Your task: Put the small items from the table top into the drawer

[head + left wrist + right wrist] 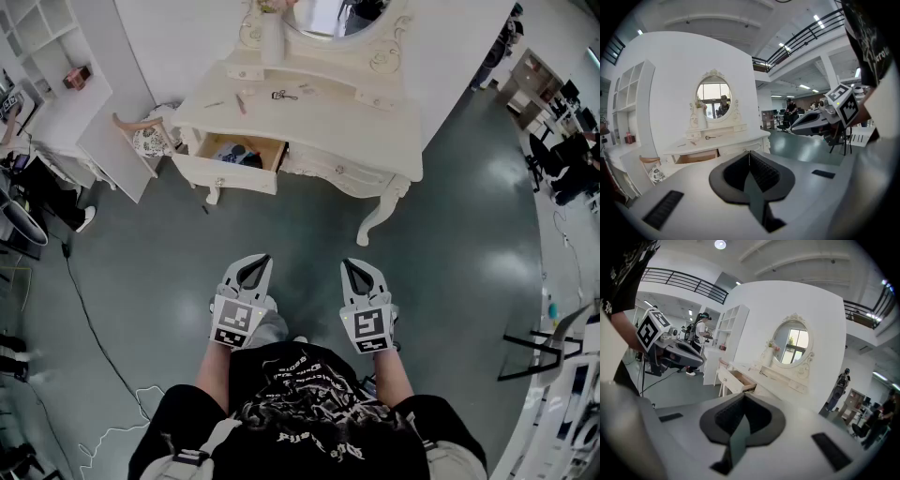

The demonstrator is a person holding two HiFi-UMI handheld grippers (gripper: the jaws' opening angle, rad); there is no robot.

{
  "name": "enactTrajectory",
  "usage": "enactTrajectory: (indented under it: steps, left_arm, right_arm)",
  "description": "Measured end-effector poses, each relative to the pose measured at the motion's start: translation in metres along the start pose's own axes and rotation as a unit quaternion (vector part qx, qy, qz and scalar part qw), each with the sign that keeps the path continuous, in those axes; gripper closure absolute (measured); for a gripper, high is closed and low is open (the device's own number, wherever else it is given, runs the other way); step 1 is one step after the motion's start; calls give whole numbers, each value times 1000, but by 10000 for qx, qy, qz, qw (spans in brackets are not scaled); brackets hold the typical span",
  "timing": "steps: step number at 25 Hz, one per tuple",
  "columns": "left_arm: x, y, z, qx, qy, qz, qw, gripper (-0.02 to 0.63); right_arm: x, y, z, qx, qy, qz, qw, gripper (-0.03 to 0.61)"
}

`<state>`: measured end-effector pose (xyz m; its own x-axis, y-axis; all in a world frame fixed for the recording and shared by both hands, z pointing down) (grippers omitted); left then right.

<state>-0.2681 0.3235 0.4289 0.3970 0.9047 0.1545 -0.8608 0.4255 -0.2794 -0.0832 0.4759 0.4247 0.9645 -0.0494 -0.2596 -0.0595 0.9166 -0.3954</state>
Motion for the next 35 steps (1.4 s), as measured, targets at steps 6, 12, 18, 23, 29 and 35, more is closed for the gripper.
enactTrajectory:
  steps: [6,12,18,23,29,35]
  left_arm:
    - [-16,-22,-2,-2,11,72,10000,597]
    - [-40,-50,-6,28,-6,125,9999,597]
    - [-67,-78,-8,61,102,240,9996,597]
    - [-93,-97,-11,103,42,367,9993,597]
    - [-117,-112,-6,13,-108,589,9982,597]
    - [-137,-124,0,15,-155,763,9970,597]
  right_arm:
    - [13,-19,-3,-37,-80,49,9999,569]
    - [26,-48,-11,-67,-83,39,9999,569]
    - [35,-81,-20,-147,-75,8,9999,569]
    - [39,-107,-30,-146,-142,104,9997,569]
    - [33,-131,-34,-223,-341,204,9990,569]
    - [23,-147,-38,-288,-455,337,9980,569]
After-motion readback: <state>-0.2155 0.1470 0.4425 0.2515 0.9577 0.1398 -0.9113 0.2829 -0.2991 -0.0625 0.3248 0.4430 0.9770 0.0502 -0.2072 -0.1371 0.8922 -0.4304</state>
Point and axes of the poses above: the fingertips, and each gripper's own axes: y backward along the fingers, x to its right, z out of its underside, the point moved 9 cm from there along y, backward along the fingers, and after that the axes turned 7 degrees about -z, right-handed, at the moved point
